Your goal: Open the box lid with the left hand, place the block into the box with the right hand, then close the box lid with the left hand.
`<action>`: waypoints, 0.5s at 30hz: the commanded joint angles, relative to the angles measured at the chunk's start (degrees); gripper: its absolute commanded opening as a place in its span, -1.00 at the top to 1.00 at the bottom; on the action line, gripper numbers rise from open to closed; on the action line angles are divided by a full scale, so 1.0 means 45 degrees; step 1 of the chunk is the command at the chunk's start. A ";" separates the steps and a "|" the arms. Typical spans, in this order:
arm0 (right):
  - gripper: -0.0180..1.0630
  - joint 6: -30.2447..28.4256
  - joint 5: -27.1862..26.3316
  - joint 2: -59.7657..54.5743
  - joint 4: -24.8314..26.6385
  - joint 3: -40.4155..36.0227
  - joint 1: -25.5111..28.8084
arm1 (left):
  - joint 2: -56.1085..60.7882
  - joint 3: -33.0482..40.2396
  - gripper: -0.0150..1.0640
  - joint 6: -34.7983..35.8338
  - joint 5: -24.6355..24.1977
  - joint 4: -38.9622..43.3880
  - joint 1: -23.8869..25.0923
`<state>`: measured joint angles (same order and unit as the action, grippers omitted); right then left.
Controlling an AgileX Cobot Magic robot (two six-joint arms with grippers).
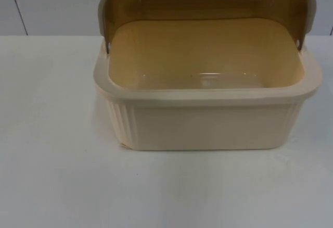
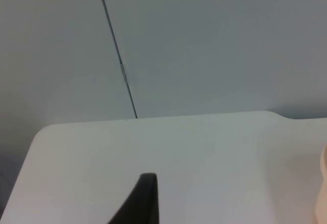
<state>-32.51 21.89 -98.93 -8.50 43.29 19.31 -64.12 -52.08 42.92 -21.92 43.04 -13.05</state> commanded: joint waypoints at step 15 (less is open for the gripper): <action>-0.57 -0.3642 -0.0300 -0.0854 0.3536 -0.0098 0.0021 | -0.0524 -0.0076 -0.96 -0.0031 0.0041 -0.0050 -0.0083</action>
<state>-45.45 20.44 -102.84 4.26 43.06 19.31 -66.40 -52.08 42.87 -21.92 43.04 -13.05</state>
